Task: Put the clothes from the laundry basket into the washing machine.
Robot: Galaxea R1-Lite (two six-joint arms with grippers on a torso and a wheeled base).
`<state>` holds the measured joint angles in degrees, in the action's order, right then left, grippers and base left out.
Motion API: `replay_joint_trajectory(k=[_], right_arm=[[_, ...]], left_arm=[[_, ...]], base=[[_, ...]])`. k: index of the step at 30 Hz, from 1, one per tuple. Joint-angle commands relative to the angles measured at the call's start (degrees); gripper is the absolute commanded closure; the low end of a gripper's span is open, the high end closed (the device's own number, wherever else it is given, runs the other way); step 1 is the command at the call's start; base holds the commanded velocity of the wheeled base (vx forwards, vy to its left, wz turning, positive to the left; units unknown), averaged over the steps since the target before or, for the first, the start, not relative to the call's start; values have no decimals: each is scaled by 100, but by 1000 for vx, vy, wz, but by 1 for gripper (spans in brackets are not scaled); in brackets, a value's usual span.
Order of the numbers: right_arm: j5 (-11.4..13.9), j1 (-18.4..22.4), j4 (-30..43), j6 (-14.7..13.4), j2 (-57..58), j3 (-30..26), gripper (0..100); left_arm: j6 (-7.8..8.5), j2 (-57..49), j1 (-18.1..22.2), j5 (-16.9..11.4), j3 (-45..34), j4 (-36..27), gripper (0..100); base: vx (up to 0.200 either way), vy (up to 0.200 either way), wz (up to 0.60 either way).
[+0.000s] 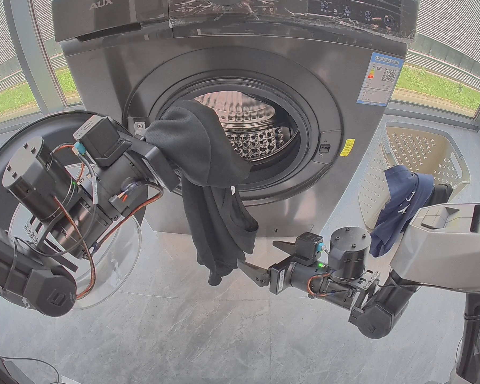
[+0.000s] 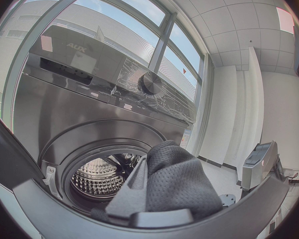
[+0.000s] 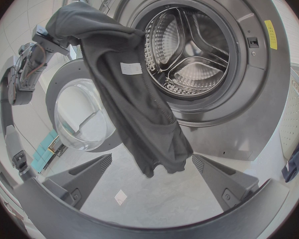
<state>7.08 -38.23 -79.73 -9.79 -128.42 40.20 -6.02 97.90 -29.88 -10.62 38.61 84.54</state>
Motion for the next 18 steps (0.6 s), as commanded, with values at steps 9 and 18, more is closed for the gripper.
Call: replay_joint_trajectory(k=[9, 18], right_arm=[[21, 255, 19, -49, -1063, 1394, 0], [135, 211, -122, -76, -1133, 1631, 100]], left_arm=[[-13, -26, 0, -2, -20, 36, 100], [-92, -17, 0, -2, -29, 54, 100]], base=[[0, 0, 0], [0, 0, 0]])
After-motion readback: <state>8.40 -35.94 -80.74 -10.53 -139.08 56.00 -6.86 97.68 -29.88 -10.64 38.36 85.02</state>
